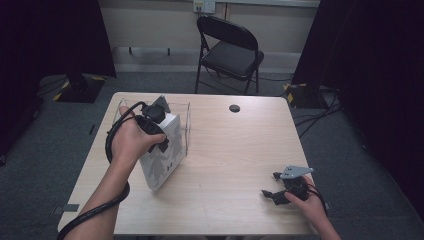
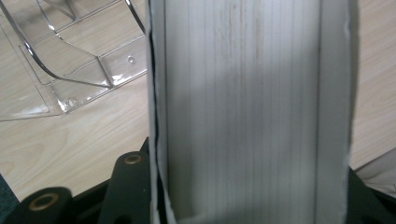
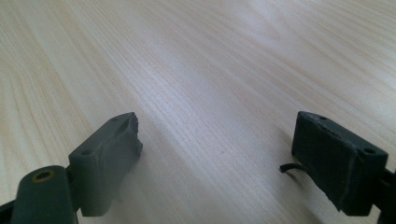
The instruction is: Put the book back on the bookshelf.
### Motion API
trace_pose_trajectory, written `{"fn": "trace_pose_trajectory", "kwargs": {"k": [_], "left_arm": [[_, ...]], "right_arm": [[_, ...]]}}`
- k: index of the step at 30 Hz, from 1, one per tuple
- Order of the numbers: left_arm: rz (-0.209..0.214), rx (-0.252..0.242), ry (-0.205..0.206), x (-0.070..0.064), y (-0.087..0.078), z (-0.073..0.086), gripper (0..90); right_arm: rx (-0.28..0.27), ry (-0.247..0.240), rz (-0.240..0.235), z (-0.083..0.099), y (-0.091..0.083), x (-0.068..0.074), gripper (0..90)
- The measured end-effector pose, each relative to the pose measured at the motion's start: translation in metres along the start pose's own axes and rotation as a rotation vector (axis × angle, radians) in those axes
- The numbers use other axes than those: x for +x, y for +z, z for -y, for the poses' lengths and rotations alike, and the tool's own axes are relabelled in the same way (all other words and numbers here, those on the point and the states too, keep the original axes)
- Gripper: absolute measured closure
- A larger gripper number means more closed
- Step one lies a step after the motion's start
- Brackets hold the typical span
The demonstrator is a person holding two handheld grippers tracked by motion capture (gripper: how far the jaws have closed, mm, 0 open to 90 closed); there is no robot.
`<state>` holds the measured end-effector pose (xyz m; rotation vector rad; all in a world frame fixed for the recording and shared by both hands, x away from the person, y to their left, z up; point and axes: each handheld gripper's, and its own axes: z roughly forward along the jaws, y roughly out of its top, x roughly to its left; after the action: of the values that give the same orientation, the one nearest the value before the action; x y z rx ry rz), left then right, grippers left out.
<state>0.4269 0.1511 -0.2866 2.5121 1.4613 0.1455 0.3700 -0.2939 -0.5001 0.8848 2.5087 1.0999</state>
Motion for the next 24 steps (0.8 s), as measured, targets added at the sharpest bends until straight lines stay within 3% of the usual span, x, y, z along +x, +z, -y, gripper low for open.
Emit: {"fn": "trace_pose_trajectory", "kwargs": {"k": [6,7,9,24], "left_arm": [[-0.007,-0.009,-0.01,0.002,0.0,-0.005,53.1],[-0.01,-0.009,-0.028,0.001,0.0,-0.005,53.1],[-0.011,-0.006,-0.011,0.002,0.0,-0.006,53.1],[-0.027,-0.011,-0.043,0.002,0.001,-0.016,53.1]], "right_arm": [[0.0,0.0,0.0,0.0,0.0,0.0,13.9],[0.0,0.0,0.0,0.0,0.0,0.0,13.9],[0.0,-0.001,0.0,0.0,0.0,0.0,14.0],[0.0,0.0,0.0,0.0,0.0,0.0,13.9]]}}
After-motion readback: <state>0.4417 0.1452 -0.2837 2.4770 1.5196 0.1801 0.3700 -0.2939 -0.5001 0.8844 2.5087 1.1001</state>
